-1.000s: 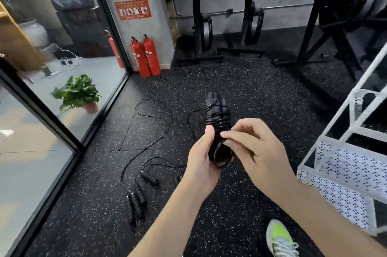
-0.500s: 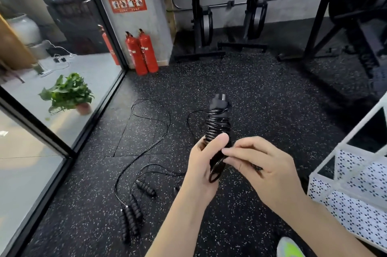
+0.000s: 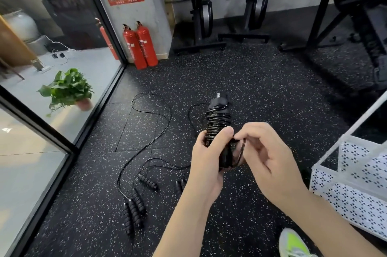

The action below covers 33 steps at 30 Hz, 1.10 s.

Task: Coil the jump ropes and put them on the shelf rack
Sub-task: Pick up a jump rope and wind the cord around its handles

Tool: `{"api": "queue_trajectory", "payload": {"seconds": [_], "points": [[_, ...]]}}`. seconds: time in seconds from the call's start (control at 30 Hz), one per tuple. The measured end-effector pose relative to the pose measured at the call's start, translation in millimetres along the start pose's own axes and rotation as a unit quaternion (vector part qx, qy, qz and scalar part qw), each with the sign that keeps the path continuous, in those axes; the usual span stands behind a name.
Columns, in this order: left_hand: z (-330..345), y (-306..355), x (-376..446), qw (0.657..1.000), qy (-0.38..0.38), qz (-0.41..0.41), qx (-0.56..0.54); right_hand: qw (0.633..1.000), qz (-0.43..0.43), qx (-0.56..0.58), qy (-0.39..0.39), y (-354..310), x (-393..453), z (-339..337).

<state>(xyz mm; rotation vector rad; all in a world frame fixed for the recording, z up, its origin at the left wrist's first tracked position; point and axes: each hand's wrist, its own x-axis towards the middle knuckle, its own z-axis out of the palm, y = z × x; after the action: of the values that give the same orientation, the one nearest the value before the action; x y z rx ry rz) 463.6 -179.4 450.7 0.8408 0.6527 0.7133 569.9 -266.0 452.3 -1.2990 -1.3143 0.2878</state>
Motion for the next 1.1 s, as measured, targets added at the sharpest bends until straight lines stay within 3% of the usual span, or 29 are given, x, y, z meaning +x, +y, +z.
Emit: {"api": "queue_trajectory", "payload": {"seconds": [0.1,0.23,0.37,0.57,0.77,0.9,1.1], "points": [[-3,0,6,0.999,0.037,0.007,0.0,0.998,0.037,0.026,-0.045,-5,-1,-1],[-4,2,7,0.997,0.077,0.025,-0.019,0.988,0.039,-0.076,-0.128,-4,-7,-6],[-5,2,7,0.995,0.089,0.039,-0.023,0.992,0.085,-0.081,-0.045,2,-12,3],[-7,-2,9,0.995,0.092,0.031,-0.039,0.986,-0.054,-0.157,0.003,10,-14,6],[-2,-9,7,0.978,0.115,0.101,0.143,0.993,-0.018,-0.095,0.069,5,-10,4],[-9,-16,4,0.959,0.136,0.122,0.215,0.985,-0.087,-0.145,0.047,12,-6,2],[-9,-9,6,0.966,0.114,0.118,0.2,0.983,-0.119,-0.133,-0.047,19,-3,-10]]}}
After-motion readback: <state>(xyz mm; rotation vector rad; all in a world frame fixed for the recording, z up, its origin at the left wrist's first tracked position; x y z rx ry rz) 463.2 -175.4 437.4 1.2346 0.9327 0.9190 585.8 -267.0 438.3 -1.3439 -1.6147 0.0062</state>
